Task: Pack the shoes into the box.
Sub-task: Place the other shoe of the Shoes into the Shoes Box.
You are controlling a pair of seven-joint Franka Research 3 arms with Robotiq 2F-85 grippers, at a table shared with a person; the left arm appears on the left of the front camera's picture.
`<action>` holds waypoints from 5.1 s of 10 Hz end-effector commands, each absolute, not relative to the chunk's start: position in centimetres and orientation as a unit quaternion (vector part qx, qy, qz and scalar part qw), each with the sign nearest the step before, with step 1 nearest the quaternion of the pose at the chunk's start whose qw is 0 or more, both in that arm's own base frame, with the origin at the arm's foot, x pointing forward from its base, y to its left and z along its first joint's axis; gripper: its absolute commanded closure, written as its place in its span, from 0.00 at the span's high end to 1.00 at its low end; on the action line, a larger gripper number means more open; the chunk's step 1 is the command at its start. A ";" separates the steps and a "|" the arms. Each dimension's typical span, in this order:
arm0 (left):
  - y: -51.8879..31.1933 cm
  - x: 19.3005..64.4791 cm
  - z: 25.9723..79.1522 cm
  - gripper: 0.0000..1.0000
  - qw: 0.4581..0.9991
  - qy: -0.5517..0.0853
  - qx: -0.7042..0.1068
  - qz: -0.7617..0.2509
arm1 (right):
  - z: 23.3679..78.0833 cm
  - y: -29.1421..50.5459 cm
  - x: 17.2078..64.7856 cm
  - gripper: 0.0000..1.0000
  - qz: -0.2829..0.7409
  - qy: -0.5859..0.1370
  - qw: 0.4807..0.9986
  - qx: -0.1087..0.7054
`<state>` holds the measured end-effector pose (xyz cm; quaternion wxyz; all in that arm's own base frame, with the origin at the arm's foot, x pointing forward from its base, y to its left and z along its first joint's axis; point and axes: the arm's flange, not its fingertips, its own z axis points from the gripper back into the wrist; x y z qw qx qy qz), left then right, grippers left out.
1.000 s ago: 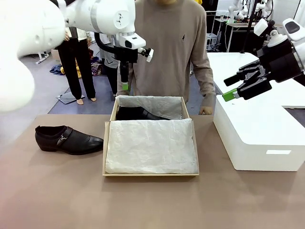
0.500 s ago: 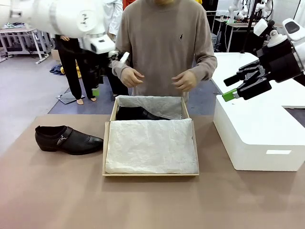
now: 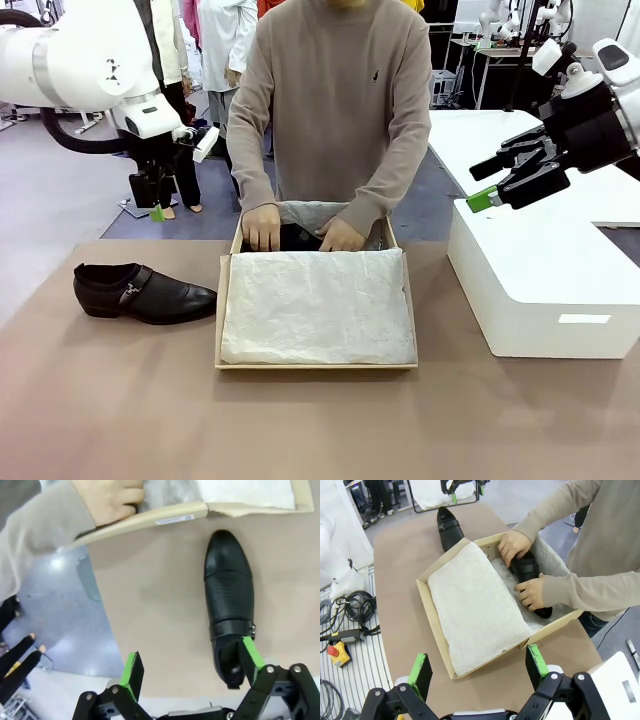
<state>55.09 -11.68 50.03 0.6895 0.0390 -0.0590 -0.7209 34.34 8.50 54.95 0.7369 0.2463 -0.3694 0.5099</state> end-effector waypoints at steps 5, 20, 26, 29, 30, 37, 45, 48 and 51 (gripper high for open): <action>-12.2 54.8 50.3 1.00 0.688 -0.051 0.049 -0.722 | 54.8 8.6 34.7 1.00 0.517 -0.384 0.723 0.251; -1.2 51.1 46.4 1.00 0.697 -0.047 0.028 -0.715 | 54.8 8.6 34.7 1.00 0.517 -0.384 0.723 0.251; -0.9 51.7 44.8 1.00 0.708 -0.033 0.021 -0.705 | 54.8 8.6 34.7 1.00 0.517 -0.384 0.723 0.251; -0.9 51.7 44.8 1.00 0.708 -0.033 0.021 -0.705 | 54.8 8.6 34.7 1.00 0.517 -0.384 0.723 0.251; -1.0 51.9 44.5 1.00 0.710 -0.034 0.019 -0.703 | 54.8 8.6 34.7 1.00 0.517 -0.384 0.723 0.251; 0.7 55.3 42.3 1.00 0.755 -0.015 -0.027 -0.655 | 54.8 8.6 34.7 1.00 0.517 -0.384 0.723 0.251; 1.7 57.1 38.4 1.00 0.754 0.001 -0.052 -0.655 | 54.8 8.6 34.7 1.00 0.517 -0.384 0.723 0.251; 1.8 57.5 37.8 1.00 0.751 0.007 -0.049 -0.658 | 54.8 8.6 34.7 1.00 0.517 -0.384 0.723 0.251; 1.9 57.7 36.9 1.00 0.747 0.015 -0.048 -0.663 | 54.8 8.6 34.7 1.00 0.517 -0.384 0.723 0.251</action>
